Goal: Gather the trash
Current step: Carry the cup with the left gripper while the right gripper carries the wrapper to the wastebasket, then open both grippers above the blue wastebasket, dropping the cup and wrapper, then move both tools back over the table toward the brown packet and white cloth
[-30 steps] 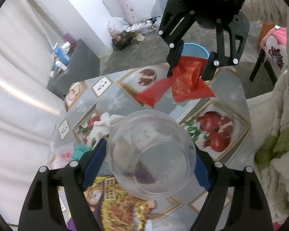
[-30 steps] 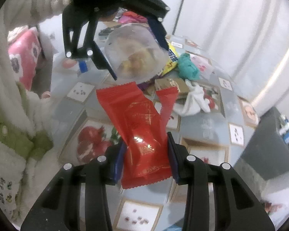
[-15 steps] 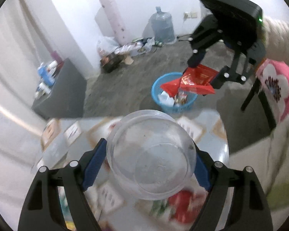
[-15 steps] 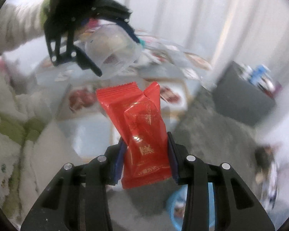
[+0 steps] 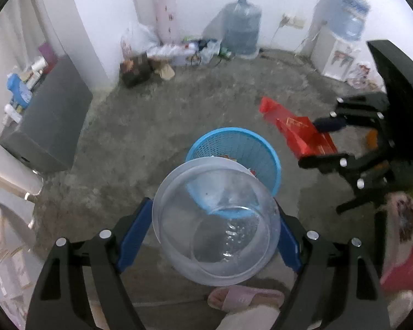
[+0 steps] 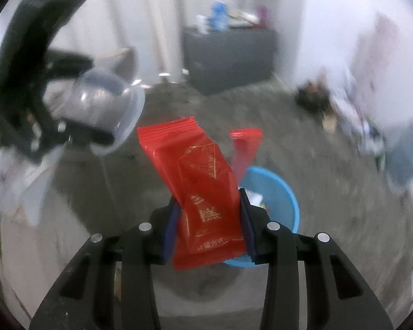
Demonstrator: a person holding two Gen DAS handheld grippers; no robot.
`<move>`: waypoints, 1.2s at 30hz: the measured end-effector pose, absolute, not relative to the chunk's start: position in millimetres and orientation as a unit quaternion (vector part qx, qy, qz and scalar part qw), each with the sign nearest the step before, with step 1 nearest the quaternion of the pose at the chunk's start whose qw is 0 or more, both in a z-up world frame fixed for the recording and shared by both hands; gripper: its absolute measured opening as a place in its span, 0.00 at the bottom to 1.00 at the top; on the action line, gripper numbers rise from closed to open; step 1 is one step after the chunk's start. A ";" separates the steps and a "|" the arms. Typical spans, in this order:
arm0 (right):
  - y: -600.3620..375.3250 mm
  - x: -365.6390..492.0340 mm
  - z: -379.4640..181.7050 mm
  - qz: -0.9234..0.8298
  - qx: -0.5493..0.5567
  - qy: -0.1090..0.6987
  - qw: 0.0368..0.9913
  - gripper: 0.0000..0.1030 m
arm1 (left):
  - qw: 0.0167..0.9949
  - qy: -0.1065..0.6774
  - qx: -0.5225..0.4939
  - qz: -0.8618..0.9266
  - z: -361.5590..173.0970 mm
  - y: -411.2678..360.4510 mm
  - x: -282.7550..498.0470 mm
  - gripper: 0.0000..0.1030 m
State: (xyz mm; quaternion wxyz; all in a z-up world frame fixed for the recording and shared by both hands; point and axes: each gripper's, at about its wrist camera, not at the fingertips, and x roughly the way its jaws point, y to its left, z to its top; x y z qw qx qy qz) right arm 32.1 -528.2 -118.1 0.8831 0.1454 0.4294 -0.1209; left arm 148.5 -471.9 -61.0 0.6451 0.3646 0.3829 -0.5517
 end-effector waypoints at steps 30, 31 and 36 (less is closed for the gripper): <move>-593.0 15.4 -199.3 -0.214 0.304 0.403 0.836 0.62 | 0.666 0.421 0.295 -0.541 -127.7 -530.3 156.8 0.87; -589.9 12.4 -196.3 -0.212 0.303 0.402 0.838 0.62 | 0.668 0.423 0.288 -0.541 -125.0 -525.4 157.1 0.87; -570.1 -0.4 -182.2 -0.201 0.277 0.409 0.846 0.62 | 0.695 0.417 0.244 -0.532 -99.2 -491.6 164.6 0.87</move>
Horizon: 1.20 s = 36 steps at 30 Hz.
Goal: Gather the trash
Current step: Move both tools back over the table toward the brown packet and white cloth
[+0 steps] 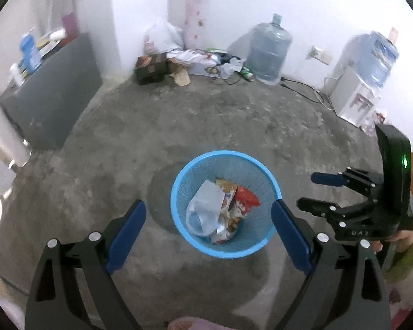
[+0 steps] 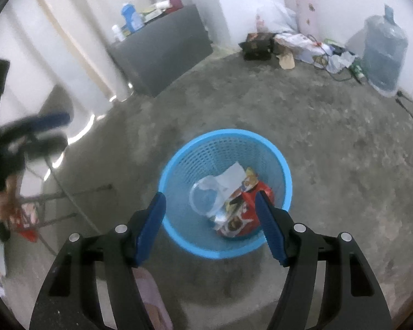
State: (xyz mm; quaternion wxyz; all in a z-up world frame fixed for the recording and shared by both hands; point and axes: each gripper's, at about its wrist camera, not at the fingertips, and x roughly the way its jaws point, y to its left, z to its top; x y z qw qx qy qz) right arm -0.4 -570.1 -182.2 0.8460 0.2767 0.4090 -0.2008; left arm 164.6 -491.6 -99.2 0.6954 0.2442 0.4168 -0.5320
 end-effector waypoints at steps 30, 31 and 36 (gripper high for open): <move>-329.2 169.0 -2.3 0.173 -0.087 0.321 0.927 0.68 | 0.815 0.279 0.291 -0.416 36.2 -109.8 231.3 0.88; -313.3 186.8 0.3 0.204 -0.101 0.317 0.921 0.68 | 0.815 0.286 0.291 -0.412 33.3 -101.8 237.2 0.88; -260.8 256.0 -1.2 0.304 -0.157 0.310 0.887 0.68 | 0.795 0.331 0.302 -0.409 16.4 -77.8 277.7 0.88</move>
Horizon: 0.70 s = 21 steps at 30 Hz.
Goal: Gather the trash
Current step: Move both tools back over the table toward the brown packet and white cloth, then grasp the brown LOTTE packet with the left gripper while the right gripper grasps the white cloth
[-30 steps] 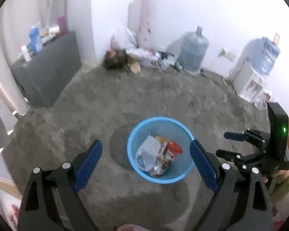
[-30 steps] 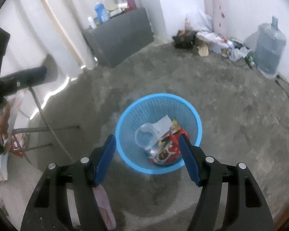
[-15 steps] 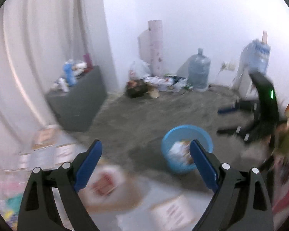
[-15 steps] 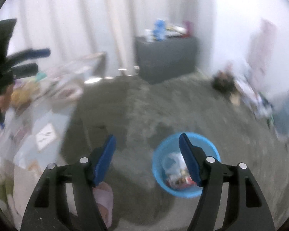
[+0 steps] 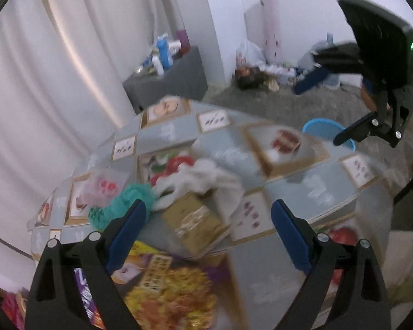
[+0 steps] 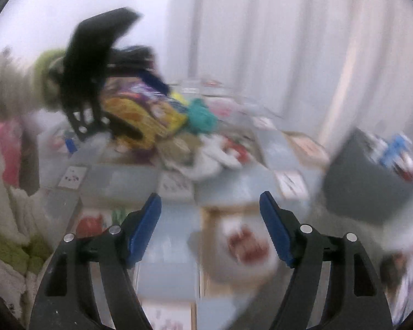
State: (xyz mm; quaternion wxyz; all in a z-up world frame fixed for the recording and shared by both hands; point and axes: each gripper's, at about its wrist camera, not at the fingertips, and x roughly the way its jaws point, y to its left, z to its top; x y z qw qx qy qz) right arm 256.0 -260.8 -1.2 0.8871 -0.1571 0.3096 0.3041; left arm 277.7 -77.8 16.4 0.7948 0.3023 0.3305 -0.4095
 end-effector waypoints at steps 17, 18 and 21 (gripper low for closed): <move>-213.5 359.3 -62.9 0.409 -0.221 0.360 0.809 0.67 | 0.716 0.412 0.356 -0.437 -40.6 -92.0 339.6 0.87; -212.6 364.9 -65.8 0.412 -0.218 0.362 0.807 0.67 | 0.713 0.416 0.349 -0.443 -40.9 -92.1 341.6 0.88; -209.8 372.9 -72.4 0.421 -0.214 0.369 0.800 0.67 | 0.707 0.425 0.344 -0.448 -43.0 -92.5 344.9 0.88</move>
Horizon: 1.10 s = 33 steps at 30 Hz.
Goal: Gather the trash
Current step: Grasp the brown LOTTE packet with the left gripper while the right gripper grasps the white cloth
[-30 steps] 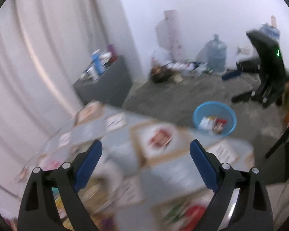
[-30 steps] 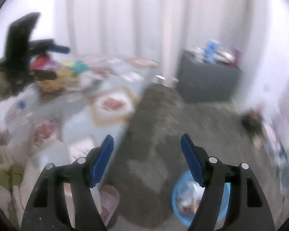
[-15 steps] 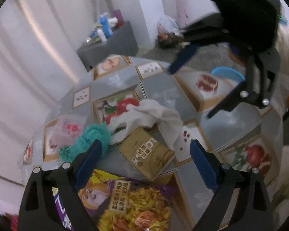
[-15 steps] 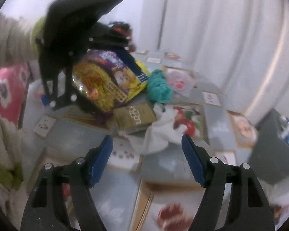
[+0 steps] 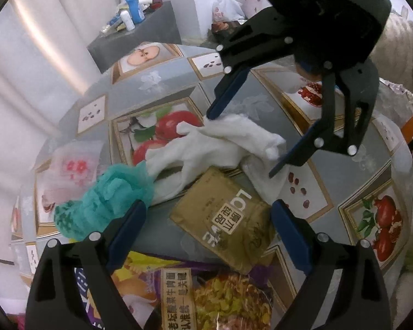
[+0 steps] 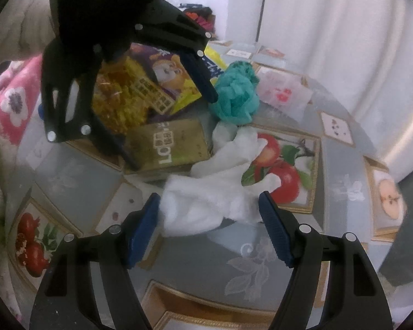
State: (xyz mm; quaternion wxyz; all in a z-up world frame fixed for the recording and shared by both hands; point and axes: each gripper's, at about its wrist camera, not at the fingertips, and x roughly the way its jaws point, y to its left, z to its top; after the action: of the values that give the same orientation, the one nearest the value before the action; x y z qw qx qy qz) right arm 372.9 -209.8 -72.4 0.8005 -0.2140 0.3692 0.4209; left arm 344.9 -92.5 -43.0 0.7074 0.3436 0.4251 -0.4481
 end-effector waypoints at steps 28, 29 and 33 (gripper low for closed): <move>-230.2 380.2 -80.1 0.427 -0.177 0.384 0.799 0.34 | 0.690 0.476 0.309 -0.449 -55.5 -112.4 356.7 0.74; -231.3 380.2 -80.6 0.426 -0.175 0.385 0.800 0.33 | 0.690 0.475 0.310 -0.450 -55.7 -113.3 354.6 0.74; -233.8 376.1 -80.3 0.423 -0.175 0.385 0.801 0.30 | 0.691 0.467 0.317 -0.452 -54.7 -115.9 348.0 0.73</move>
State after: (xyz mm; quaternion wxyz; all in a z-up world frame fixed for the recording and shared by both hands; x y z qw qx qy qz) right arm 376.1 -233.8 -80.3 0.8013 -0.1749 0.3849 0.4233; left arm 348.0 -115.9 -54.7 0.6906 0.3165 0.4671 -0.4524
